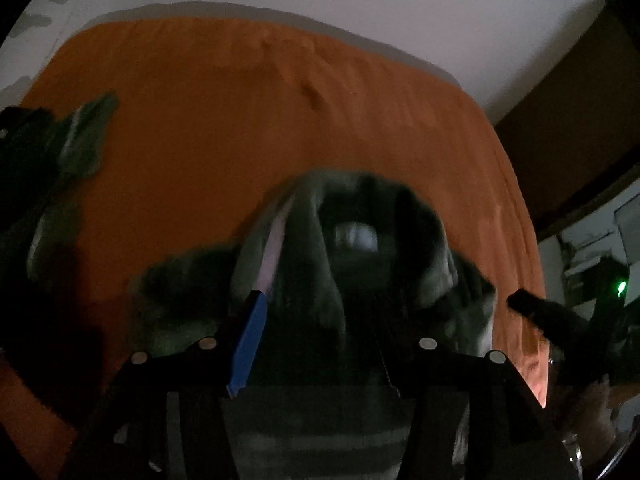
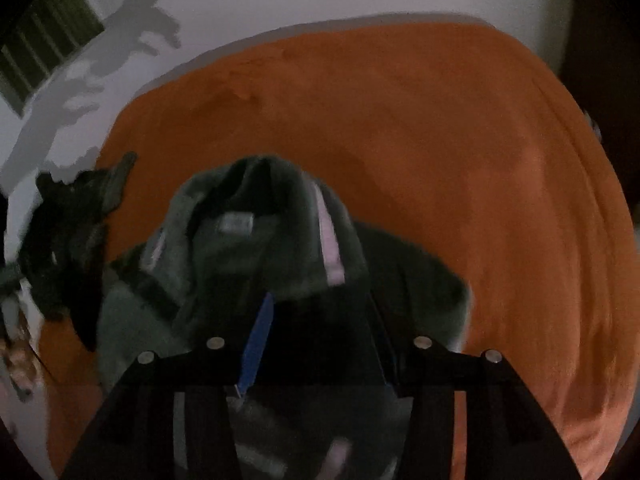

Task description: Fold clothes

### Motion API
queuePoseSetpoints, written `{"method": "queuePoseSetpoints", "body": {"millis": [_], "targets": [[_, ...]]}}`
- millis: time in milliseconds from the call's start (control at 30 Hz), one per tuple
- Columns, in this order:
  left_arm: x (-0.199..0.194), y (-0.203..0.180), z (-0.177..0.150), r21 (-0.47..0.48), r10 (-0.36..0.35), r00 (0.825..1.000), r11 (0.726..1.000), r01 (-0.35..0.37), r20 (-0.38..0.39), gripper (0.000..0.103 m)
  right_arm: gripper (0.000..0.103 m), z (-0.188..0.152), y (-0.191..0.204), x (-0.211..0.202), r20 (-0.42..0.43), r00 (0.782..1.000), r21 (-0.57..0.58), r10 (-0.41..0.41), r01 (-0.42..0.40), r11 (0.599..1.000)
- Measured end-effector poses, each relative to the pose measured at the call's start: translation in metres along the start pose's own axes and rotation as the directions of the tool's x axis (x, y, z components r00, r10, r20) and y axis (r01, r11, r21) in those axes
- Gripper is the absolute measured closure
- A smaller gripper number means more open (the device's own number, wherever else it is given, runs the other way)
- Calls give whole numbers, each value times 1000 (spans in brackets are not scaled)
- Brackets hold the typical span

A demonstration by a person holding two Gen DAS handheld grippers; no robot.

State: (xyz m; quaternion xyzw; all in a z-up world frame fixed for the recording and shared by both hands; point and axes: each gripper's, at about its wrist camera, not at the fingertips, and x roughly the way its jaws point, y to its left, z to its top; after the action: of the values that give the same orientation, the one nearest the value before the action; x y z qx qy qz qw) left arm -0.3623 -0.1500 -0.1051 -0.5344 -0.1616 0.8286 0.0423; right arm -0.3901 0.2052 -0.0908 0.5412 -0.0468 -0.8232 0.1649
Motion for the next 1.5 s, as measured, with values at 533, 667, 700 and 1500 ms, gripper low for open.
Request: {"method": "queuePoseSetpoints", "body": {"millis": [533, 667, 700, 1500], "targets": [[-160, -50, -239, 148, 61, 995, 986, -72, 78, 29, 34, -230, 94, -162, 89, 994, 1, -58, 58, 998], [-165, -30, -296, 106, 32, 994, 993, -43, 103, 27, 30, -275, 99, -161, 108, 989, -16, -104, 106, 994], [-167, -22, -311, 85, 20, 994, 996, -29, 107, 27, 30, -286, 100, -161, 113, 987, -20, -115, 118, 993], [-100, 17, -391, 373, 196, 980, 907, -194, 35, 27, 29, -415, 87, -124, 7, 990, -74, -144, 144, 987]]}}
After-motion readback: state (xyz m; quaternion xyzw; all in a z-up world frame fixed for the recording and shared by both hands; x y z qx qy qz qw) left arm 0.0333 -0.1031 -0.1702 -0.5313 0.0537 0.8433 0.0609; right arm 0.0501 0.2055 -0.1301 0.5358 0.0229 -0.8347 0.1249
